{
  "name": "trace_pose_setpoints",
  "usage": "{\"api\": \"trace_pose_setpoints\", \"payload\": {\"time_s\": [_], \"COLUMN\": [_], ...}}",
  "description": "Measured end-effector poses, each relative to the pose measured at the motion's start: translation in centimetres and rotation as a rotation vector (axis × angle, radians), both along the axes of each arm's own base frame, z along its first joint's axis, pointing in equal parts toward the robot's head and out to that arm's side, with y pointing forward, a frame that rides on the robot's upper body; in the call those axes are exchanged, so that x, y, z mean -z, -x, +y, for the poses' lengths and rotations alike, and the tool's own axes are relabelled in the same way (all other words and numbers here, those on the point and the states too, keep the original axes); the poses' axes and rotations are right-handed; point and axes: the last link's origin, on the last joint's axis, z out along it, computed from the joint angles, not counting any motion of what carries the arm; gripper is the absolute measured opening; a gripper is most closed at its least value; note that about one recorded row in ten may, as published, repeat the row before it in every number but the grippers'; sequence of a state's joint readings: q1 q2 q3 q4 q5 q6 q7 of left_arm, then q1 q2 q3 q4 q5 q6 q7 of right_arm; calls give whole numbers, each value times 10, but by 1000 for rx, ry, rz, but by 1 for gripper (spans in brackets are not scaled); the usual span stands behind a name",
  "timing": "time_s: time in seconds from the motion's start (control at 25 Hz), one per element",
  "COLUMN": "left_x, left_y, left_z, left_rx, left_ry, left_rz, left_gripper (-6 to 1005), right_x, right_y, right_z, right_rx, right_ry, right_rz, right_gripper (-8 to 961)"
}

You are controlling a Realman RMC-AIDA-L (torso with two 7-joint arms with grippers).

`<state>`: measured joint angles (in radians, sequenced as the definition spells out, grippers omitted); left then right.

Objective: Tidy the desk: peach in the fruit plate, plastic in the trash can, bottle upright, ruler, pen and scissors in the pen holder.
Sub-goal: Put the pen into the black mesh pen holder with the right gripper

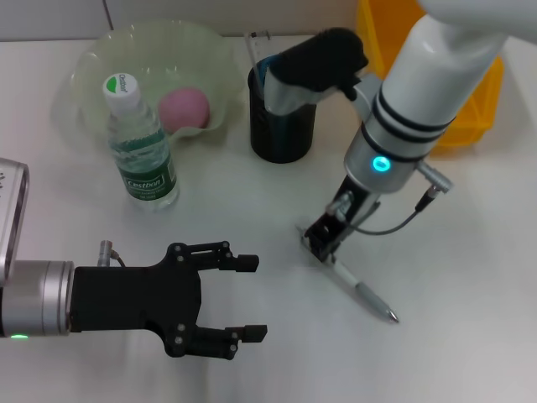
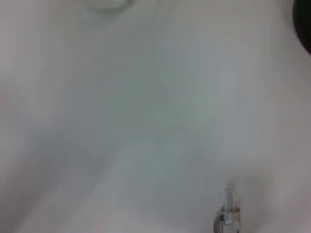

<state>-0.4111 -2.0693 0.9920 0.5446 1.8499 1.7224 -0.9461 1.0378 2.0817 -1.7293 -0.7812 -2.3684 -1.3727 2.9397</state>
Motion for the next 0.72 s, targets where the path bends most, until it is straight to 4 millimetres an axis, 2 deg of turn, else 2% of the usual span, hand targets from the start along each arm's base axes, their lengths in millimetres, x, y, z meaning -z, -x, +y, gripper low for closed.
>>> {"api": "trace_pose_setpoints", "payload": {"time_s": [0.04,0.08,0.16,0.4,0.56,0.64,0.68,0.72], "left_x": [0,0,0,-1,-2,-2,-2,-2], "left_y": [0,0,0,0,0,0,0,0], "left_z": [0,0,0,-1,0,0,0,0], "left_rx": [0,0,-1,-9,-10,-10,-11,-11], "left_ry": [0,0,0,1,0,0,0,0], "left_rz": [0,0,-1,-8,-8,-7,-7,-7], "left_gripper": [802,802,802,802,802,802,802,802], "right_x": [0,-10,-17,-71,-108,-120,-128,-128], "right_y": [0,6,8,36,49,50,50,50], "right_z": [0,4,5,9,4,1,-2,-2], "right_rx": [0,-20,-31,-138,-307,-399,-468,-468], "right_ry": [0,-29,-48,-200,-353,-435,-505,-505], "right_rz": [0,24,36,173,284,352,440,440], "right_gripper": [119,118,118,117,117,117,118,118]}}
